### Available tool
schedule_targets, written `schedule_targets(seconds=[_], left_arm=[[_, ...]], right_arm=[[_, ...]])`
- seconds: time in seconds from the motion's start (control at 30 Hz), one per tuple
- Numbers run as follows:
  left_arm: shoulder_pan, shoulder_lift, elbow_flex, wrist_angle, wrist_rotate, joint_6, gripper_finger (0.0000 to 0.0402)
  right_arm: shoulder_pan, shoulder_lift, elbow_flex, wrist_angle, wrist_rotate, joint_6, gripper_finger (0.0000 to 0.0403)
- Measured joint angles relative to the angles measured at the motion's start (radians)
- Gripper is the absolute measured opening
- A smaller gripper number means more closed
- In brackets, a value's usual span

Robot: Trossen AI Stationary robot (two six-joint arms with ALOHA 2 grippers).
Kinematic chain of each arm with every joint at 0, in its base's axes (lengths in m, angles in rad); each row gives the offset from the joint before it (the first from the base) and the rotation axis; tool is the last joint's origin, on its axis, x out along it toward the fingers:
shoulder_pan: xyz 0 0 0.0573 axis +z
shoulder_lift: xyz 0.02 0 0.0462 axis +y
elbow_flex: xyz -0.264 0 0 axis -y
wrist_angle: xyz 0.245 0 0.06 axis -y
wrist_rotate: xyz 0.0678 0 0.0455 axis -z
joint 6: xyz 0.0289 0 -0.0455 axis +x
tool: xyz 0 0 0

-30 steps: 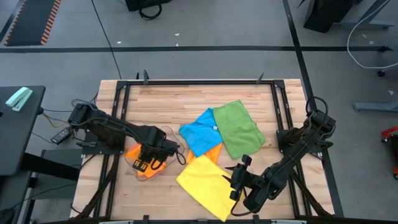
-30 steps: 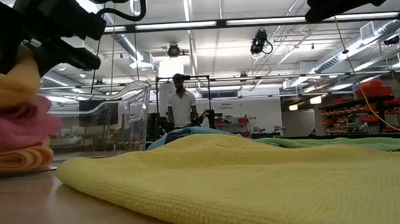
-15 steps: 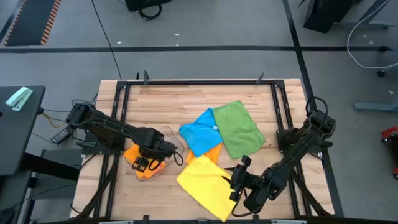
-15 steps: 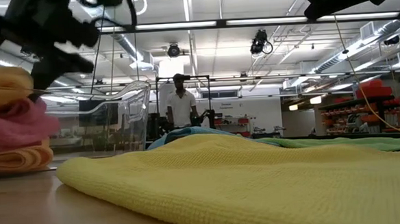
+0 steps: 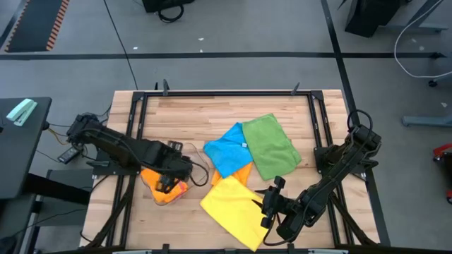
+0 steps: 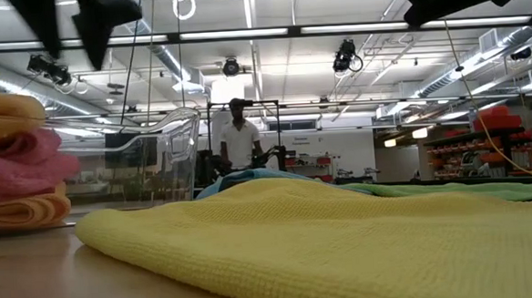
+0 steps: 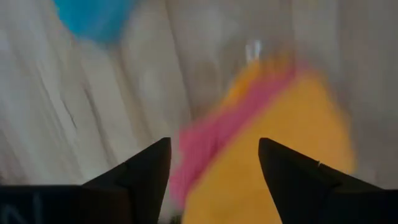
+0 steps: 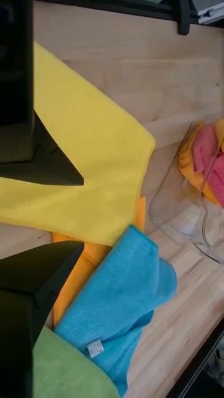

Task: Fold microfiber towels
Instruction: Fold the green microfiber cloth

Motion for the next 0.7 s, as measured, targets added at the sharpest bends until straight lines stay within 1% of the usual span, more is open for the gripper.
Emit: schedule_targets(seconds=[0.07, 0.17, 0.23, 0.3, 0.43, 0.53, 0.7], left_arm=[[-0.021, -0.008, -0.005, 0.151, -0.059, -0.027, 0.0235], [-0.057, -0.007, -0.029, 0.442, -0.191, -0.039, 0.0211], [-0.074, -0.003, -0.049, 0.656, -0.262, -0.045, 0.0195], [-0.076, 0.002, -0.072, 0.847, -0.277, -0.008, 0.018], [-0.072, 0.003, -0.11, 1.147, -0.281, 0.107, 0.0157], [-0.06, 0.003, -0.113, 1.239, -0.281, 0.165, 0.0142], [-0.043, 0.004, -0.114, 1.222, -0.281, 0.171, 0.0122]], right_arm=[[0.0, 0.0, 0.0, -0.001, 0.014, -0.012, 0.0162], [0.0, 0.0, 0.0, 0.001, 0.047, -0.036, 0.0163], [0.0, 0.0, 0.0, 0.012, 0.065, -0.055, 0.0163], [-0.004, 0.0, 0.005, 0.012, 0.071, -0.085, 0.0163], [-0.024, -0.013, 0.053, -0.013, 0.069, -0.192, 0.0163], [-0.048, -0.053, 0.126, -0.066, 0.068, -0.227, 0.0163], [-0.075, -0.126, 0.224, -0.068, 0.072, -0.28, 0.0163]])
